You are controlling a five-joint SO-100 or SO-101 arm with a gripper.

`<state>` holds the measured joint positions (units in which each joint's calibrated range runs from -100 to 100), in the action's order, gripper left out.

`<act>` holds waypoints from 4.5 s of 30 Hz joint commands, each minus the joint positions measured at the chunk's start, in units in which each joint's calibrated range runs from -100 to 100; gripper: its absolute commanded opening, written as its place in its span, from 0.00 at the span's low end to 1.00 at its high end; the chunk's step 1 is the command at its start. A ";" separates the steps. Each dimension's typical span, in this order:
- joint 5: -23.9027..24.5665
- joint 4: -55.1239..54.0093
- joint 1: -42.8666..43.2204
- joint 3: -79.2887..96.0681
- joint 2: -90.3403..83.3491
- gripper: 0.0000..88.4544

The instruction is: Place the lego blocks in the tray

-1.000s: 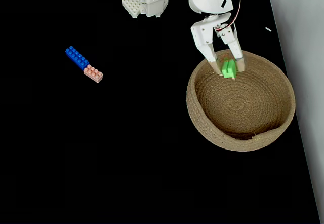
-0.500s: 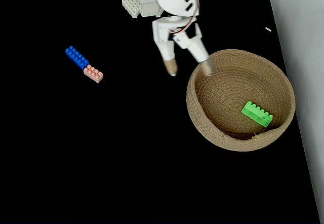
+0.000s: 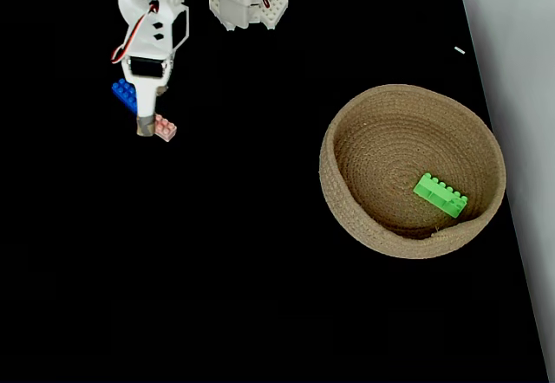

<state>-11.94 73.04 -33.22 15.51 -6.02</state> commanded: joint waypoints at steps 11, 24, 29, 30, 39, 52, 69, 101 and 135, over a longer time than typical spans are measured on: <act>7.52 3.47 -2.39 -7.53 6.54 0.35; 9.57 -1.70 -0.49 -0.60 7.91 0.33; 9.52 -4.78 -0.41 2.87 7.91 0.33; 9.52 -5.36 -0.33 3.50 7.91 0.32; 9.47 -9.03 0.08 8.34 7.91 0.30; 9.82 -11.69 0.74 10.44 9.46 0.00; 2.44 2.22 30.01 -27.41 -1.37 0.00; 2.10 1.97 32.15 -13.28 -10.14 0.44; 6.84 -1.45 -13.11 3.23 8.43 0.33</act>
<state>-5.54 73.12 -46.17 17.98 4.16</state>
